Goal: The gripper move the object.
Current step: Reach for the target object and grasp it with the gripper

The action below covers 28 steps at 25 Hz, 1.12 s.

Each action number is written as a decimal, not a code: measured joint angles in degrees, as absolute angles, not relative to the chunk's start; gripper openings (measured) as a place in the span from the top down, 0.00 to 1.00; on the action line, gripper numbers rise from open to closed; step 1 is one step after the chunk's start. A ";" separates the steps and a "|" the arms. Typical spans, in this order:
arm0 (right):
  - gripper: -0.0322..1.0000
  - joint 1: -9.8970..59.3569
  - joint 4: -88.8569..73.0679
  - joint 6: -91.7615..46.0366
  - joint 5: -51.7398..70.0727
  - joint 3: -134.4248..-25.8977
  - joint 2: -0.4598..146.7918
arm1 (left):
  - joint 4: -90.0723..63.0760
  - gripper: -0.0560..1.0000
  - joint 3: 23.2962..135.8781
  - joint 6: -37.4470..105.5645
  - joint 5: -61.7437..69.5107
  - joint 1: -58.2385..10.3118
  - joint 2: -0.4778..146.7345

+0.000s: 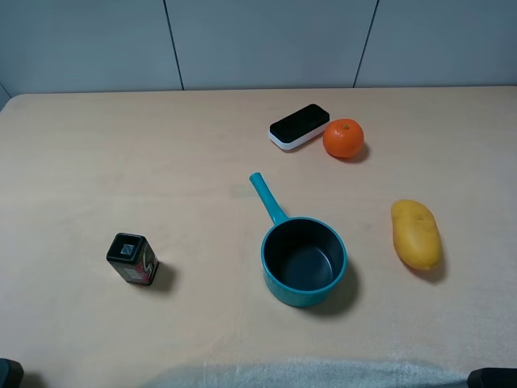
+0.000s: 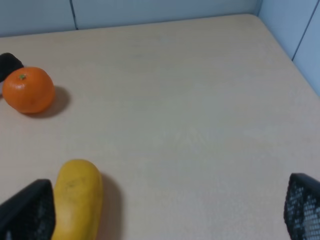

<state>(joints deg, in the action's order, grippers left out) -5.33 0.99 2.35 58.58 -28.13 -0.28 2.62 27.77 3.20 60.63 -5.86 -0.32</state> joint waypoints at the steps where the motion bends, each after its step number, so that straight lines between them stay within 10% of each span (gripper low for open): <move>1: 0.30 -5.33 0.99 2.35 58.58 -28.13 -0.28 | 2.62 0.01 27.77 3.20 60.63 -5.86 -0.32; 28: 0.30 -5.33 0.94 1.83 58.54 -28.17 7.98 | 2.62 0.01 27.77 3.20 60.63 -5.86 -0.32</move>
